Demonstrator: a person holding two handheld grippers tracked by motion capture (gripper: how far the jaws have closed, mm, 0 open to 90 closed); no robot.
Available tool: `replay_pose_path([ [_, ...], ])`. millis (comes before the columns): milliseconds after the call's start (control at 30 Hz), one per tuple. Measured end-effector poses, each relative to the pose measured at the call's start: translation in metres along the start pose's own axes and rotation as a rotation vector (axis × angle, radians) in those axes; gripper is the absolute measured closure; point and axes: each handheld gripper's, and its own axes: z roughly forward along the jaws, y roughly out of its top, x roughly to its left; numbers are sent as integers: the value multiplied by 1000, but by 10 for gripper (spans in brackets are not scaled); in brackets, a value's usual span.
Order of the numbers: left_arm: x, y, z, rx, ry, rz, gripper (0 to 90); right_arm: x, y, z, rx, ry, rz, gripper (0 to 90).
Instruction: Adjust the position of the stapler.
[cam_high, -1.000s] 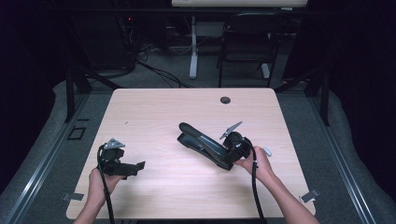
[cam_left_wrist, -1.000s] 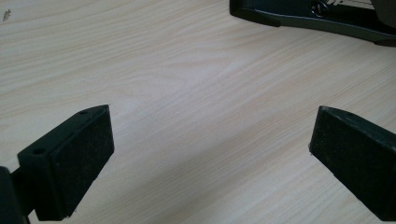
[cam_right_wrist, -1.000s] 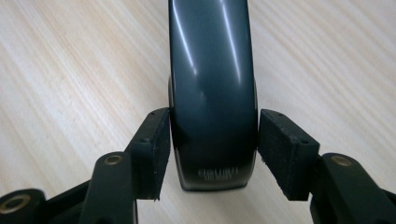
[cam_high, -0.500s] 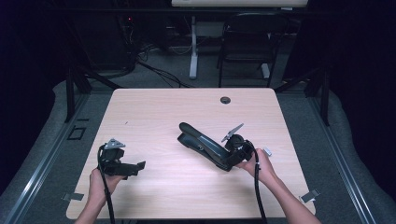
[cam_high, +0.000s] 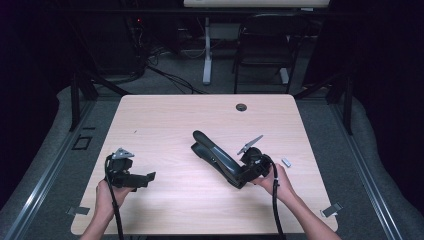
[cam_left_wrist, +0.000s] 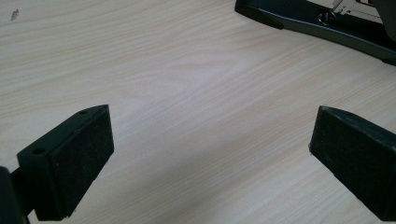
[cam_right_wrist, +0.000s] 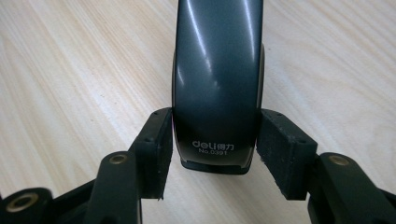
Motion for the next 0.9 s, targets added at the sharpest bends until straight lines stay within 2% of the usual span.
replay_pose_path([
  [100, 0, 0, 0, -2, 0, -2, 1, 2, 0, 0, -3, 15, 8, 479],
  [233, 0, 0, 0, 2, -2, -9, 1, 9, -1, 1, -9, 7, 9, 478],
  [467, 0, 1, 1, 3, -3, 2, 1, 12, -1, 1, -2, 28, 8, 476],
  [633, 0, 0, 2, 3, -3, 2, 1, 15, -3, 1, -18, 59, 16, 511],
  [733, 0, 1, 1, 3, -7, 3, 1, 21, -4, 1, -14, 47, -1, 527],
  [900, 0, 1, 1, 0, -7, 5, 0, 24, -3, 3, -20, 55, -11, 527],
])
